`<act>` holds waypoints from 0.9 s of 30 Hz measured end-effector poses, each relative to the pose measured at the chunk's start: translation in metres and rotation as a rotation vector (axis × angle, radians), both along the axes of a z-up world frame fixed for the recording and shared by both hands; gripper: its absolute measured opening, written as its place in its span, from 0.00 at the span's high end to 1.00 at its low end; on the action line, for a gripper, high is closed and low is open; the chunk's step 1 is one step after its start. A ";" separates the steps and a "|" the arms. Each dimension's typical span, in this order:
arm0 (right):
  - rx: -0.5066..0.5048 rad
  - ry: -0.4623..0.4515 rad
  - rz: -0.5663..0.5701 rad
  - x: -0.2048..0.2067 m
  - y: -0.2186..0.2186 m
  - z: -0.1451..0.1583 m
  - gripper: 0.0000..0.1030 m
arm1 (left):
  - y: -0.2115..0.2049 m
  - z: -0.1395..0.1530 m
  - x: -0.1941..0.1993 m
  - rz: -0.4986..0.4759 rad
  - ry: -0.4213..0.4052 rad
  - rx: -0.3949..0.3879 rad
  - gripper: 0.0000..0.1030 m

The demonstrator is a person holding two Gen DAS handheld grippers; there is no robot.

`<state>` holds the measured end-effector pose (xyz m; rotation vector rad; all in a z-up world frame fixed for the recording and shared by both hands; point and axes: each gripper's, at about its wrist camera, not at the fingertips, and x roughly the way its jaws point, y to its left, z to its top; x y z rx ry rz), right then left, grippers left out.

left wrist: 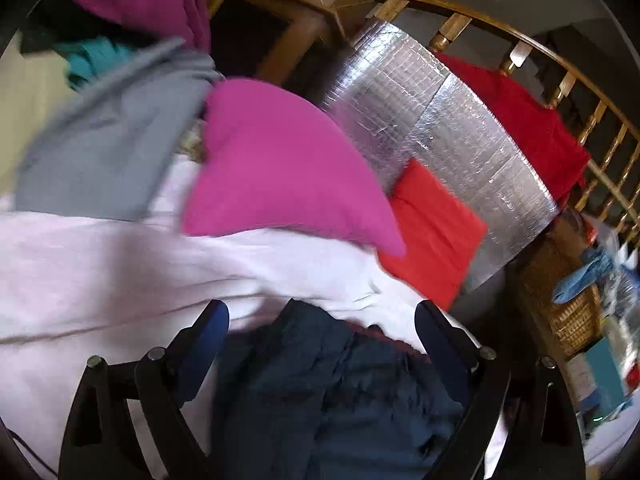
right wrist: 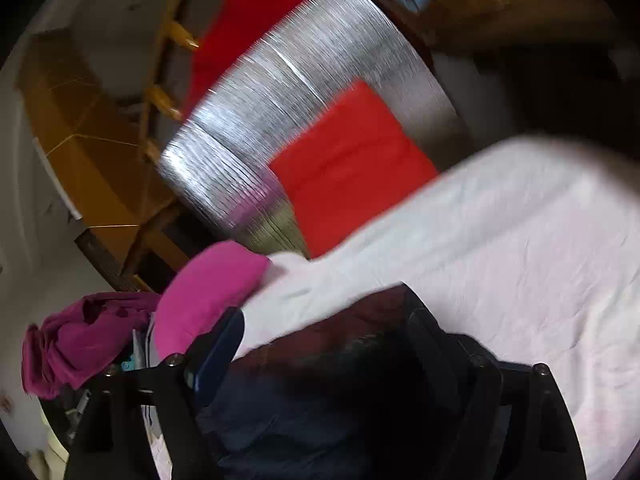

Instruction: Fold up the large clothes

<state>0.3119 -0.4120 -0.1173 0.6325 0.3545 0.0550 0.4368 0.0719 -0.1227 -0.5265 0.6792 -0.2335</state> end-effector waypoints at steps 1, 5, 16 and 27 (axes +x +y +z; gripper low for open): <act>-0.008 0.018 0.009 -0.011 0.005 0.002 0.08 | -0.005 0.000 -0.014 -0.013 0.011 0.038 0.09; 0.065 0.082 0.102 -0.057 0.026 -0.018 0.07 | -0.033 -0.025 -0.076 -0.085 0.071 0.141 0.09; 0.396 0.387 0.200 -0.129 0.063 -0.122 0.07 | -0.068 -0.121 -0.118 -0.171 0.457 0.259 0.09; 0.513 0.274 0.048 -0.072 0.029 -0.152 0.07 | -0.046 -0.127 -0.075 -0.068 0.458 -0.021 0.08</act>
